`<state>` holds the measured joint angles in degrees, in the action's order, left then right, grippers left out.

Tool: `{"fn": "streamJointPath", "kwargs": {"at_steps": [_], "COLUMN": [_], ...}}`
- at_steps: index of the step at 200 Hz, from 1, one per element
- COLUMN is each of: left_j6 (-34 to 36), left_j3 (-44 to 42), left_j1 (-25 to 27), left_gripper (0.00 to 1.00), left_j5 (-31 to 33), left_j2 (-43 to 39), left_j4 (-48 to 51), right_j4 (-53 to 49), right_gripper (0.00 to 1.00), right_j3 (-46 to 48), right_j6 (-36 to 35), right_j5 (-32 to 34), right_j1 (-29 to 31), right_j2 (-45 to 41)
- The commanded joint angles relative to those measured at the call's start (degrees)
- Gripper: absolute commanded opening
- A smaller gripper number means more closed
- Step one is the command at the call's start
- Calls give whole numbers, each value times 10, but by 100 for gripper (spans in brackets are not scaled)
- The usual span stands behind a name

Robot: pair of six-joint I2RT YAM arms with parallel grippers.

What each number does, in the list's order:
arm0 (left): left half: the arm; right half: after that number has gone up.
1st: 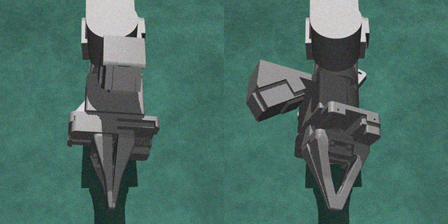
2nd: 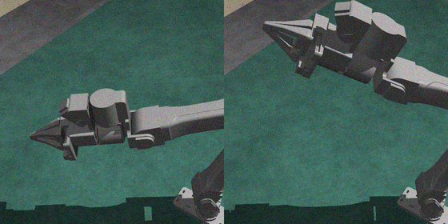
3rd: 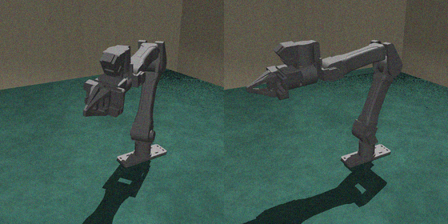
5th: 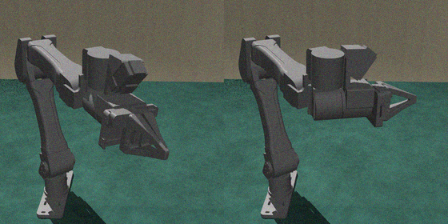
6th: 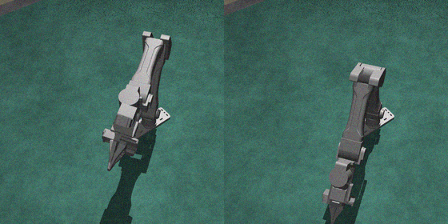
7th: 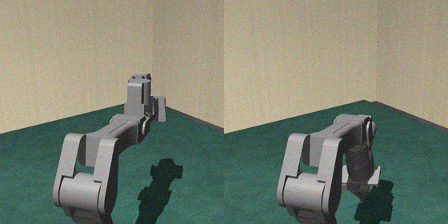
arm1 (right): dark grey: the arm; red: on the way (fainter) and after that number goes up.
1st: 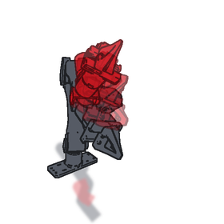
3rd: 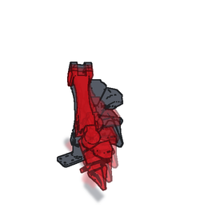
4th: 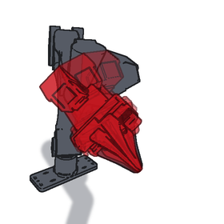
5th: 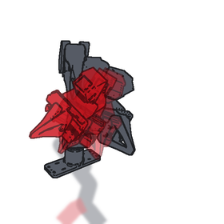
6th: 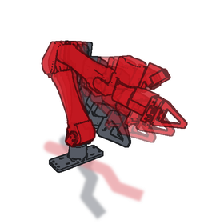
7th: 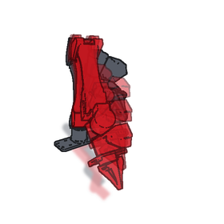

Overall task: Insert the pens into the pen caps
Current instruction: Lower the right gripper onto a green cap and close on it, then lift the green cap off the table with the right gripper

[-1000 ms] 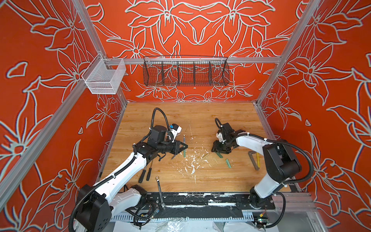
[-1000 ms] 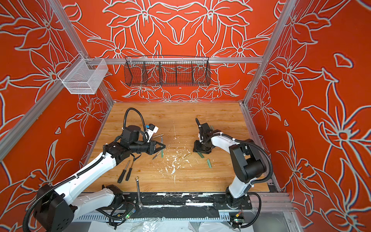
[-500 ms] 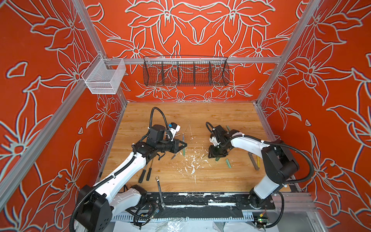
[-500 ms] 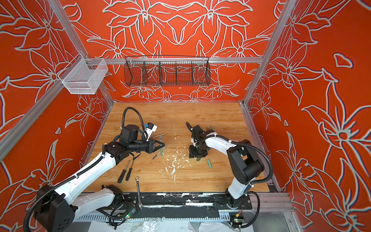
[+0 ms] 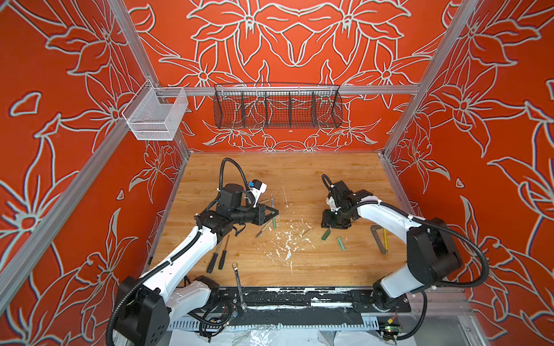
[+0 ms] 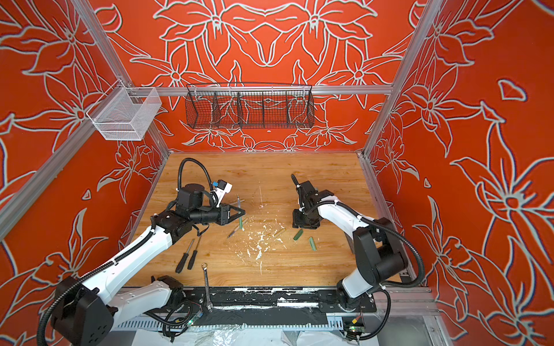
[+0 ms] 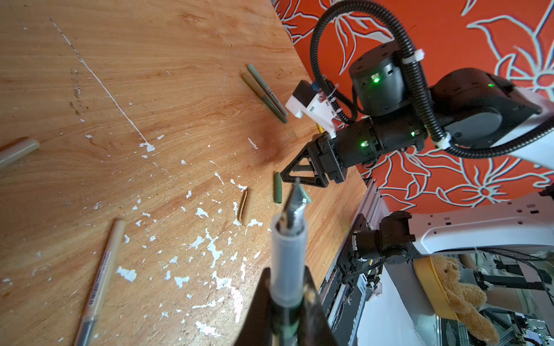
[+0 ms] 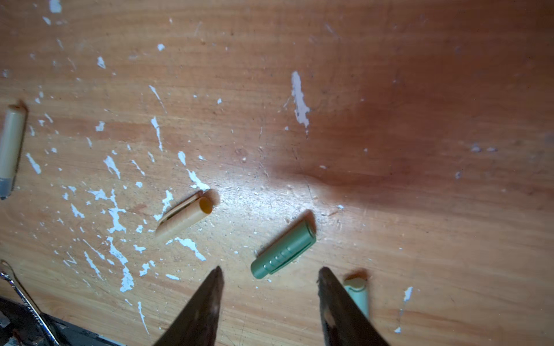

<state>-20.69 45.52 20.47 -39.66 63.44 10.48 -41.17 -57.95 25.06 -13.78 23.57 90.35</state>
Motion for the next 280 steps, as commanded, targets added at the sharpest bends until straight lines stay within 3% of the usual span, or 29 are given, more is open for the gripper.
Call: {"fn": "streamJointPath", "kwargs": {"at_steps": [1,124,214,248,280], "left_j6": [-6,-21,-23,-22,-22], "left_j3": [5,-25,-31,-28,-26], "left_j1": [-7,-12,-13,-13,-13], "left_gripper": [0,0,0,0,0], "left_j5": [-22,-21,-17,-18,-19], "left_j2": [4,-18,-22,-18,-13], "left_j4": [-22,-55,-62,-61,-59], "right_j4": [3,32,-67,-44,6], "right_gripper": [54,52,38,37,38], "right_j3": [12,-9,-40,-28,-10], "right_j6": [15,20,4,4,-10], "right_j5": [-25,-29,157,138,66], "right_j1": [0,16,83,84,69], "right_j2": [20,79,114,109,100]}}
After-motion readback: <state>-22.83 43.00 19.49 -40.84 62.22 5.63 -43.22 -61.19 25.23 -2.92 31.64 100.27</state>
